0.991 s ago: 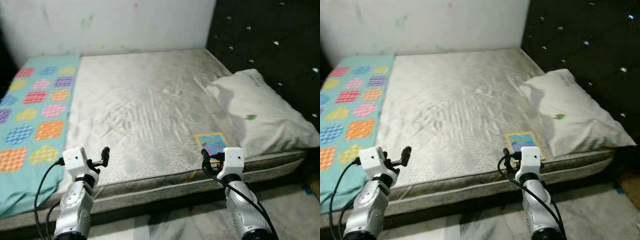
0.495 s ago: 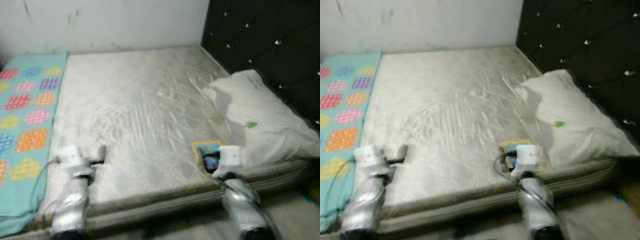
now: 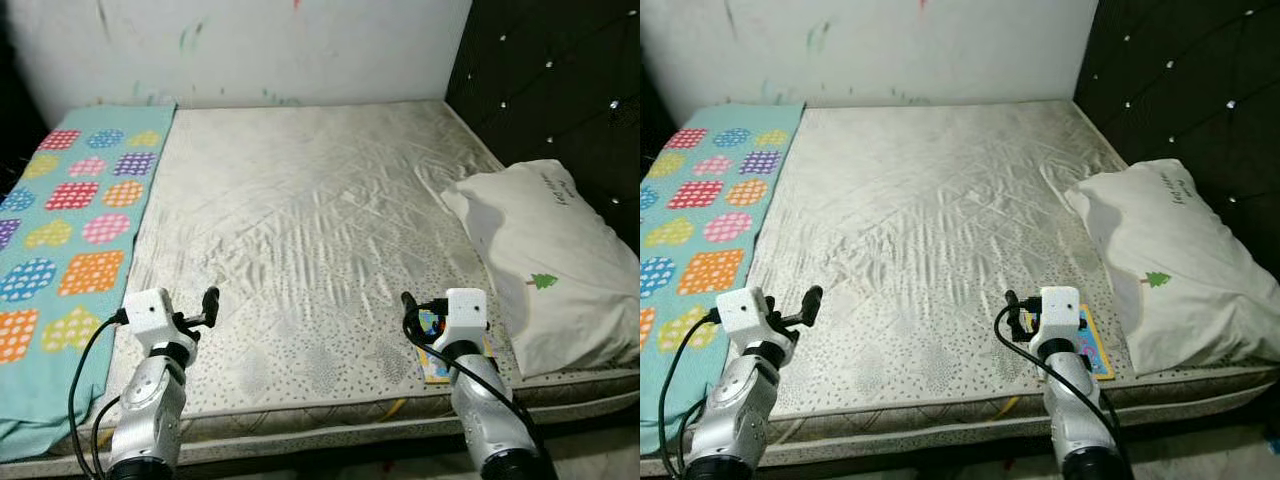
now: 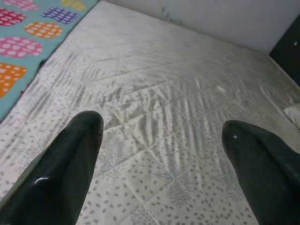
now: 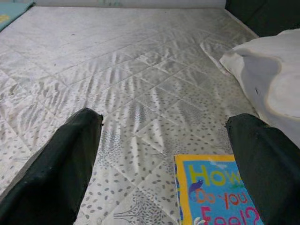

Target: Clean up the room

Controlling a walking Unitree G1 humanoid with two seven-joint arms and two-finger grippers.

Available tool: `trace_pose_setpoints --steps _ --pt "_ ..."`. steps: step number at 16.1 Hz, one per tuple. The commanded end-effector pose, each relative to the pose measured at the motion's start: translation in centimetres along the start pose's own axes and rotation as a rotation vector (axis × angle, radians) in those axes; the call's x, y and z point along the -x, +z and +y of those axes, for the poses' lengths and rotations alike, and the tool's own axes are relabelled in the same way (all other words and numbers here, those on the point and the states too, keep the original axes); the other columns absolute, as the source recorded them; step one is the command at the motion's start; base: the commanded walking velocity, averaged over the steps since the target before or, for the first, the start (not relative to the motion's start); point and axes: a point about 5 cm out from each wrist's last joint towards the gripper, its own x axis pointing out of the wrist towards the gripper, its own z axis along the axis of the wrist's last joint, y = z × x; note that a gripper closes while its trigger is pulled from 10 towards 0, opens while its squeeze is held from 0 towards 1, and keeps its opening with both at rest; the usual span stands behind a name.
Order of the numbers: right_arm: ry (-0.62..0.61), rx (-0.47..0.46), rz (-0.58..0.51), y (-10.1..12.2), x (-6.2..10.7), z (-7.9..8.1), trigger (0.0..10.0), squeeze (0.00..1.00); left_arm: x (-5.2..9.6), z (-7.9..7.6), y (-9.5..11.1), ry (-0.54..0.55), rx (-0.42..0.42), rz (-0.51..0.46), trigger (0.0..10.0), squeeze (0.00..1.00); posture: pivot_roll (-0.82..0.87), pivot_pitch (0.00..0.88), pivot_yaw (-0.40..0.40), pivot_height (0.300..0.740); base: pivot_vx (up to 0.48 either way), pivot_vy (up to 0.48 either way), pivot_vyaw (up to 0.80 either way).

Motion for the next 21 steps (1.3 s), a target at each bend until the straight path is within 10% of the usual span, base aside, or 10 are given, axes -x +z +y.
trace_pose_setpoints --steps 1,21 --pt "0.01 0.011 -0.002 0.16 -0.11 0.2 10.0 0.0 0.06 0.35 -0.13 0.018 0.007 0.011 10.0 0.0 -0.13 0.0 0.001 0.74 0.0 0.315 0.8" --pt "0.017 0.005 0.012 -0.08 -0.08 0.19 10.0 0.0 0.04 0.32 -0.43 0.019 0.011 0.027 10.0 0.0 -0.13 0.0 0.0 0.74 0.0 0.407 0.06"
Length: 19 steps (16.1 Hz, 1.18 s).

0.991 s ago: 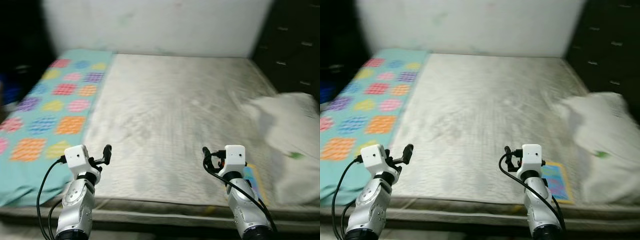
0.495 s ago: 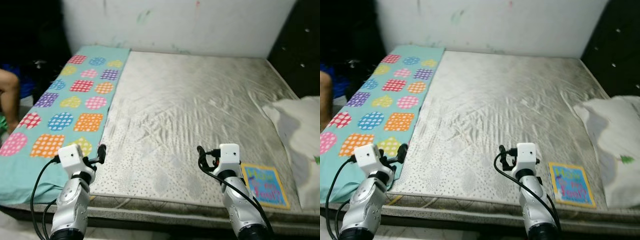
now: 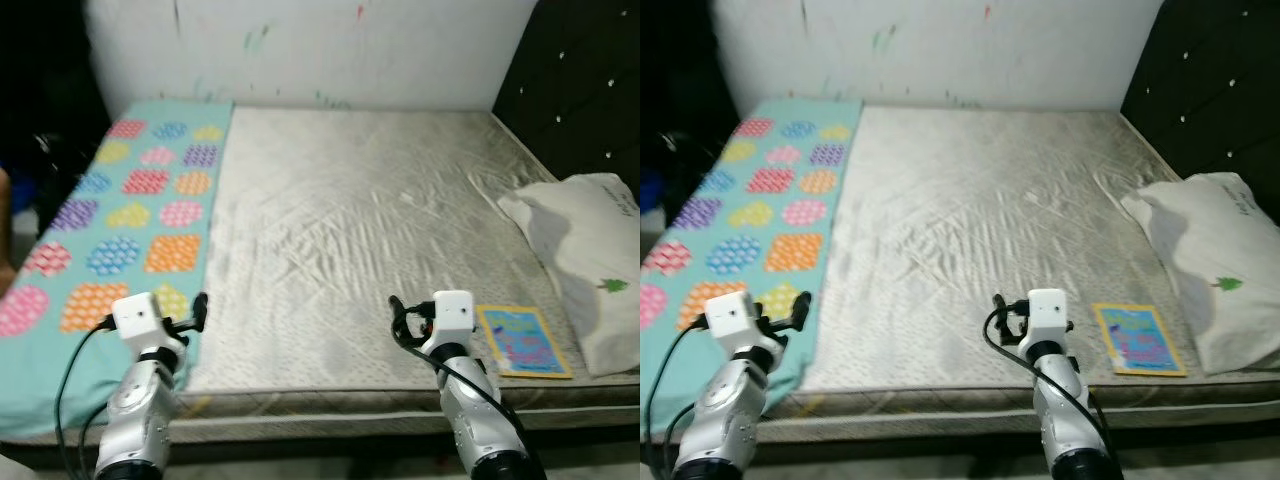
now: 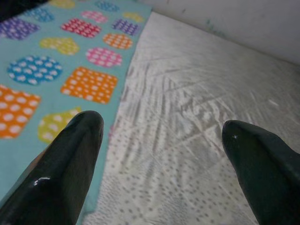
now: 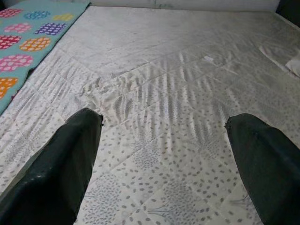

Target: Clean up the room

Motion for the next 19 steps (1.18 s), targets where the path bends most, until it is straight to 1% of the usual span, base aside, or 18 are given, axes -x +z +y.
trace_pose_setpoints --steps 1,4,8,19 --pt "-0.023 0.006 0.005 -0.03 0.12 -0.86 10.0 0.0 -0.1 -0.86 -0.35 -0.019 0.006 0.012 10.0 0.0 -0.13 0.0 0.0 0.74 0.0 0.405 0.0" --pt "-0.021 0.007 0.008 -0.04 0.1 -0.82 10.0 0.0 -0.09 -0.85 -0.13 -0.025 0.021 -0.01 10.0 0.0 -0.13 0.0 0.0 0.74 0.0 0.0 0.0" --pt "-0.02 0.005 0.012 -0.04 0.04 -0.82 10.0 0.0 -0.11 -0.93 -0.04 -0.034 0.022 -0.015 10.0 0.0 -0.13 0.0 0.0 0.74 0.0 0.0 0.0" --pt "-0.02 0.002 0.023 -0.04 -0.16 -0.86 10.0 0.0 -0.25 -1.01 0.04 -0.036 0.032 -0.017 10.0 0.0 -0.13 0.0 -0.001 0.74 0.287 0.0 0.0"
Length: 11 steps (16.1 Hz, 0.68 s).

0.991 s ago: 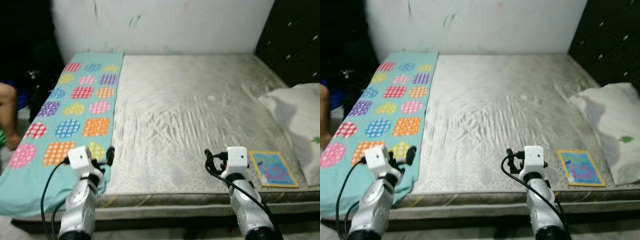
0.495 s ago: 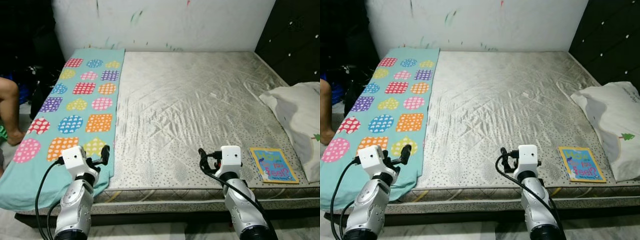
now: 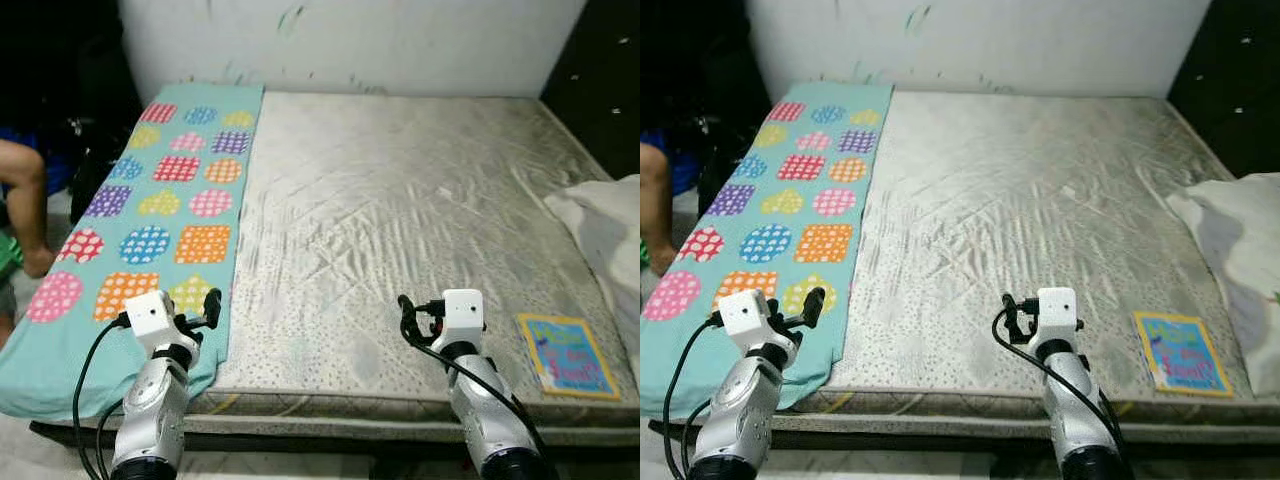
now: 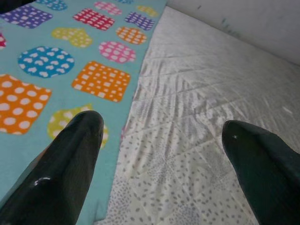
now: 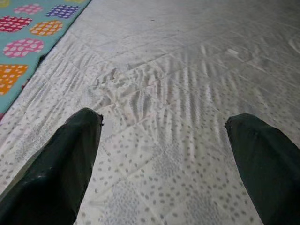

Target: Clean up the room

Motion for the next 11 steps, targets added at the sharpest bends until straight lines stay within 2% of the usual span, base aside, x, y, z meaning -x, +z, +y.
trace_pose_setpoints --steps 1,6,9,11 --pt "-0.009 -0.002 0.02 -0.22 -0.05 -0.18 10.0 0.0 -0.07 0.12 0.21 -0.001 -0.003 -0.006 10.0 0.0 -0.13 0.0 -0.001 0.74 0.292 0.0 0.0" --pt "-0.01 -0.003 0.03 -0.29 -0.09 -0.18 10.0 0.0 -0.09 0.36 0.13 0.01 0.004 0.007 10.0 0.0 -0.13 0.0 0.0 0.74 0.0 0.0 0.0" --pt "-0.01 0.001 0.038 -0.36 -0.12 -0.18 10.0 0.0 -0.1 0.39 0.13 0.013 0.011 0.005 10.0 0.0 -0.13 0.0 -0.001 0.74 0.0 0.0 -0.75" --pt "-0.01 -0.001 0.038 -0.37 -0.09 -0.2 10.0 0.0 -0.06 0.38 0.14 0.012 0.013 0.003 10.0 0.0 -0.13 0.0 0.0 0.74 0.0 0.315 -0.67"
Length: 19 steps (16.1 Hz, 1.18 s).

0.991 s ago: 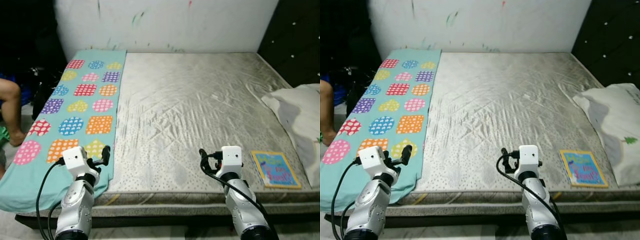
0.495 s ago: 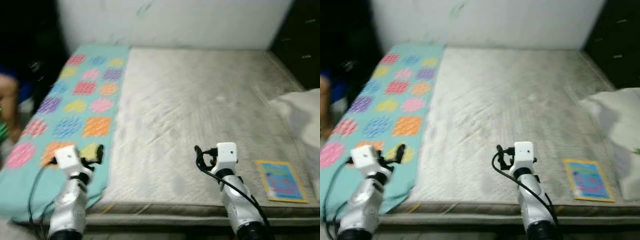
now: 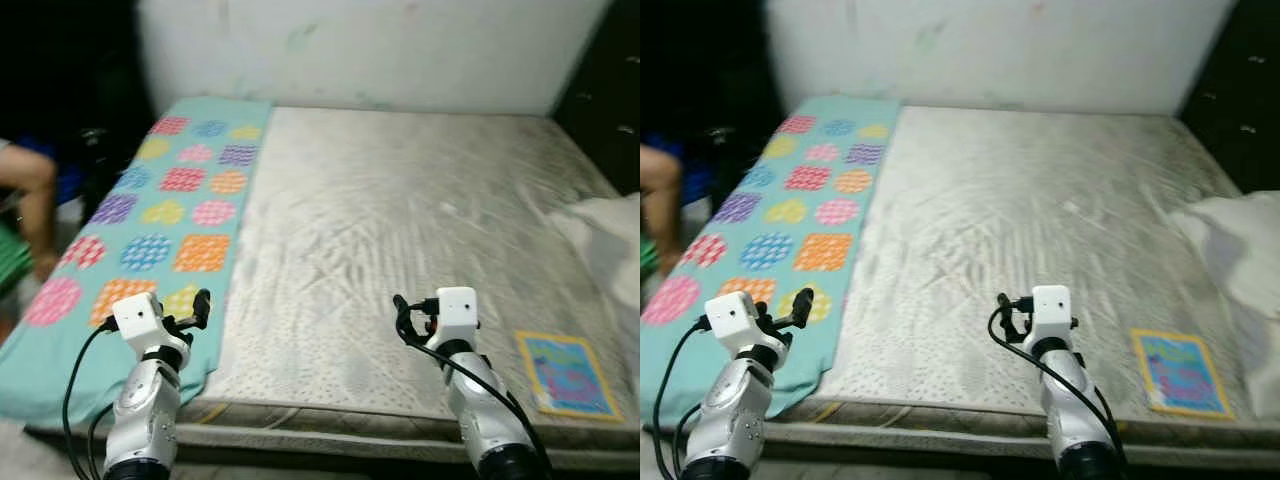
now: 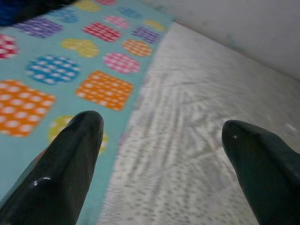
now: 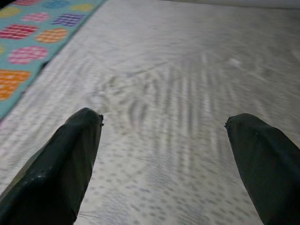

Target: Clean up the room

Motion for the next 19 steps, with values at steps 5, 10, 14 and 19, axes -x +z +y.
trace_pose_setpoints --steps 5,10,14,19 --pt "-0.012 -0.005 0.026 -0.4 0.17 -0.3 10.0 0.0 -0.04 -0.28 -0.06 -0.012 0.0 0.008 10.0 0.0 -0.13 0.0 -0.001 0.74 0.0 0.405 0.0" --pt "-0.008 -0.002 0.034 -0.49 0.17 -0.33 10.0 0.0 -0.02 -0.31 -0.15 -0.009 0.004 0.012 10.0 0.0 -0.13 0.0 -0.004 0.74 0.0 0.437 0.0" --pt "-0.003 0.006 0.04 -0.55 0.15 -0.27 10.0 0.0 -0.07 -0.35 -0.21 -0.009 0.002 0.017 10.0 0.0 -0.13 0.0 -0.003 0.74 0.0 0.48 0.0" --pt "0.002 0.01 0.046 -0.64 0.14 -0.18 10.0 0.0 0.03 -0.49 0.04 -0.027 0.021 -0.013 10.0 0.0 -0.13 0.0 -0.002 0.74 0.0 0.0 0.0"
